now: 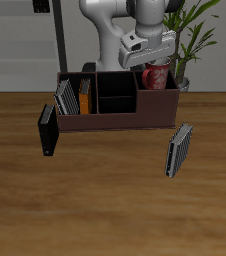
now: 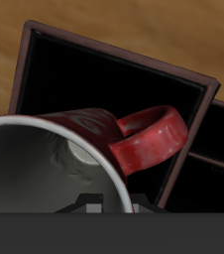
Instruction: Place the right striped book into the back desk caddy's left compartment and place the orange book into the back desk caddy's left compartment and place the red mug into the back desk caddy's right compartment
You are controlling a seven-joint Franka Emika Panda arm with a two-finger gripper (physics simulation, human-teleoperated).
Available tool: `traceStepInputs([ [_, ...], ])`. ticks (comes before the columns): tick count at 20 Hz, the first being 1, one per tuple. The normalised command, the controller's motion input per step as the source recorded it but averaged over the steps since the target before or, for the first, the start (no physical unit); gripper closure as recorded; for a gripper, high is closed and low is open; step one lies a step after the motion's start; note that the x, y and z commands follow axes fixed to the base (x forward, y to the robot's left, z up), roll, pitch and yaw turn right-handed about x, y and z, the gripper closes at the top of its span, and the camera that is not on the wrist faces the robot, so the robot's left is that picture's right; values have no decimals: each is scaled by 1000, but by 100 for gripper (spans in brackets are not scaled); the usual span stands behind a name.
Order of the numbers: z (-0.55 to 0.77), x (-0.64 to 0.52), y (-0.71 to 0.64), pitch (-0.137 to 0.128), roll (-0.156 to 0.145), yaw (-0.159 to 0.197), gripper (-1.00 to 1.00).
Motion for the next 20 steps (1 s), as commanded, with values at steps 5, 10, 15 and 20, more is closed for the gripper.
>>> traceStepInputs([
  [5,-285,137,-46,48,-23,88,100],
  [10,-266,162,-54,102,3,30,-100],
  [15,-5,48,-82,2,-24,-19,-100],
  [20,290,202,-169,-43,-24,-84,-100],
])
